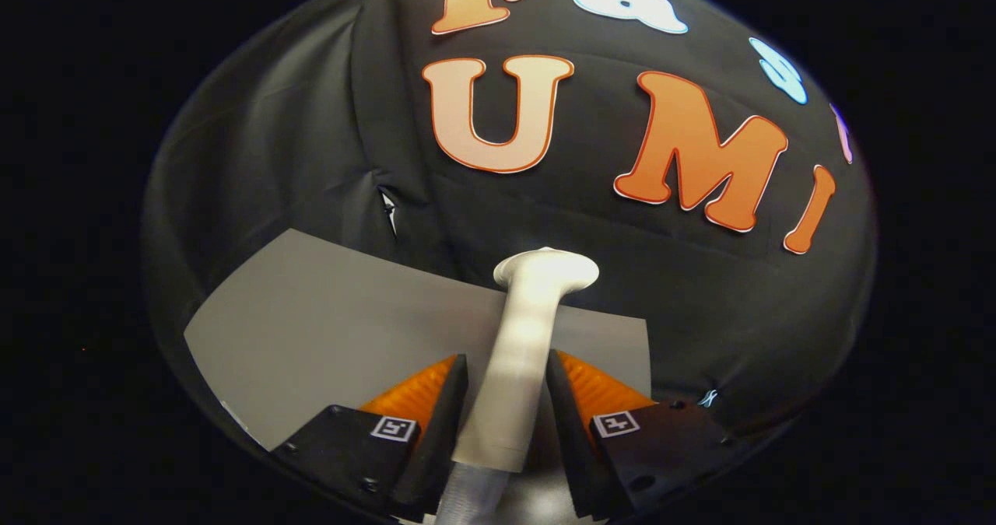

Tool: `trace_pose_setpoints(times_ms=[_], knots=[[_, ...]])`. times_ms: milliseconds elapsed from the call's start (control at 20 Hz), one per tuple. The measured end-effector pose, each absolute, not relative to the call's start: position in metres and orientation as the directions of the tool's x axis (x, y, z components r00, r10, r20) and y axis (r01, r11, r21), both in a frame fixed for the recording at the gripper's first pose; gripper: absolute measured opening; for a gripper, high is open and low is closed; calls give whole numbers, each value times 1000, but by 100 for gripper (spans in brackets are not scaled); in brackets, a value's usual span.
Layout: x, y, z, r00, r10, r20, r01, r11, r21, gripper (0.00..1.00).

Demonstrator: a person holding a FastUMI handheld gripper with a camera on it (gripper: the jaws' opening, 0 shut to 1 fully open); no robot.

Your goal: Iron the clothes twice with a garment steamer, once on the left side and once on the right side.

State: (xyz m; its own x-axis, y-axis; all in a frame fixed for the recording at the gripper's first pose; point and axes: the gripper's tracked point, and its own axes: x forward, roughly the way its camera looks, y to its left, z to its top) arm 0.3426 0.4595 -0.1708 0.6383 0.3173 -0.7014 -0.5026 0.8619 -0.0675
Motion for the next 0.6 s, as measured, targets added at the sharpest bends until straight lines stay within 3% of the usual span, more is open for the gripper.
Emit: trace_pose_setpoints(times_ms=[200,600], knots=[[340,454,-158,661,332,-673,-502,863,-67,53],[287,460,-108,724,442,-529,-537,843,-31,42]])
